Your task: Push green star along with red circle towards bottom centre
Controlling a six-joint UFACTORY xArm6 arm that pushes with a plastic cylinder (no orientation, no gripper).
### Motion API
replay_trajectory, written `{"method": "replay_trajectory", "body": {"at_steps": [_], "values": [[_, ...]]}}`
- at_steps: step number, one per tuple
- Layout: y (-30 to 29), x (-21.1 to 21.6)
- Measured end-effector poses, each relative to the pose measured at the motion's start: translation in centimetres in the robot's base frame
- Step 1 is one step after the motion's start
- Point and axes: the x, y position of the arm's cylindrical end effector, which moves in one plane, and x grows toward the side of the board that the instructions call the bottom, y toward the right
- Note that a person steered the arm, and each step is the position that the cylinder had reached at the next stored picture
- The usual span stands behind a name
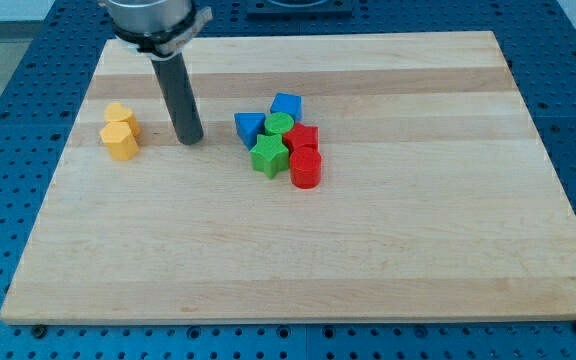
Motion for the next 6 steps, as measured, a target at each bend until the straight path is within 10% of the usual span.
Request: {"method": "replay_trajectory", "body": {"at_steps": [6], "values": [[18.4, 7.7]]}}
